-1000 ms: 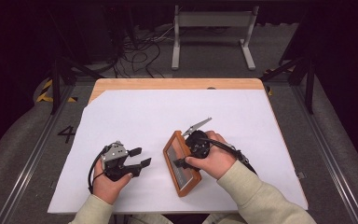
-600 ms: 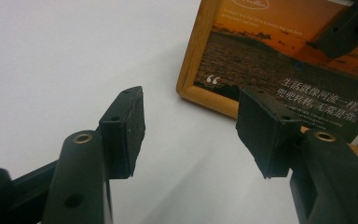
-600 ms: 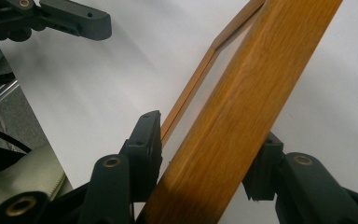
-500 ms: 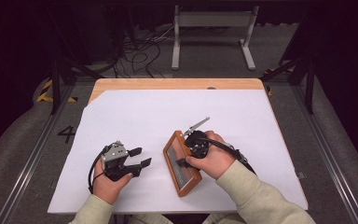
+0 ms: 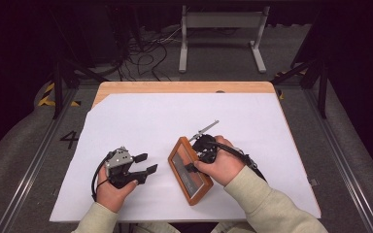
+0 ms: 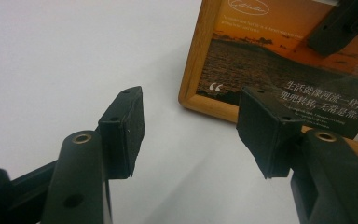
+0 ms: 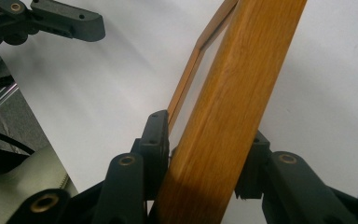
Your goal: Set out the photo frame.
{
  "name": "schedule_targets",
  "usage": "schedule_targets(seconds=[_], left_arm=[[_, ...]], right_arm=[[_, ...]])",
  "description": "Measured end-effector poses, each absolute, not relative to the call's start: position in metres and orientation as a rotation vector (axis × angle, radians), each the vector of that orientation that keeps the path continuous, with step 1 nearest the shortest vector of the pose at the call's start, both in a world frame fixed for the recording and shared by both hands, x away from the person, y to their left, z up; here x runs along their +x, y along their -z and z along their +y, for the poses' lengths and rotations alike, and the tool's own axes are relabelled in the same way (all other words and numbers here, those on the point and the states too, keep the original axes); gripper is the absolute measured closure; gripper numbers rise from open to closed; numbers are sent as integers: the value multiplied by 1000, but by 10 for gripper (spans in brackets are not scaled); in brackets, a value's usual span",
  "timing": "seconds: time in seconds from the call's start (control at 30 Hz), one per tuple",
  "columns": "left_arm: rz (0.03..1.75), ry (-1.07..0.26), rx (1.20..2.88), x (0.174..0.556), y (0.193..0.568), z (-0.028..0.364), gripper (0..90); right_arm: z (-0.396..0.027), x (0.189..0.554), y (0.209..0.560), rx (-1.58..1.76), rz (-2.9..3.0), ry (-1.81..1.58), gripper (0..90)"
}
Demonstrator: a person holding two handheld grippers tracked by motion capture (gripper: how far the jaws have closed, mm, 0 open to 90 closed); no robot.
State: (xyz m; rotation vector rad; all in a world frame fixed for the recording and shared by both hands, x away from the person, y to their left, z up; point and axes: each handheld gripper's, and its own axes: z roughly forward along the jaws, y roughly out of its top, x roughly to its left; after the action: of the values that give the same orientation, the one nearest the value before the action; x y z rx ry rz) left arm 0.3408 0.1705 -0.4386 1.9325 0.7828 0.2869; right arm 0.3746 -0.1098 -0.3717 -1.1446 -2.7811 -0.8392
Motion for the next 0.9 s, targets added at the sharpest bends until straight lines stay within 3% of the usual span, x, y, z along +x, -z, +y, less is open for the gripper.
schedule_targets(seconds=[0.9], left_arm=[[794, -296, 1921, 340, 438, 174, 419]], right_arm=[[-121, 383, 356, -999, -2844, 767, 702]])
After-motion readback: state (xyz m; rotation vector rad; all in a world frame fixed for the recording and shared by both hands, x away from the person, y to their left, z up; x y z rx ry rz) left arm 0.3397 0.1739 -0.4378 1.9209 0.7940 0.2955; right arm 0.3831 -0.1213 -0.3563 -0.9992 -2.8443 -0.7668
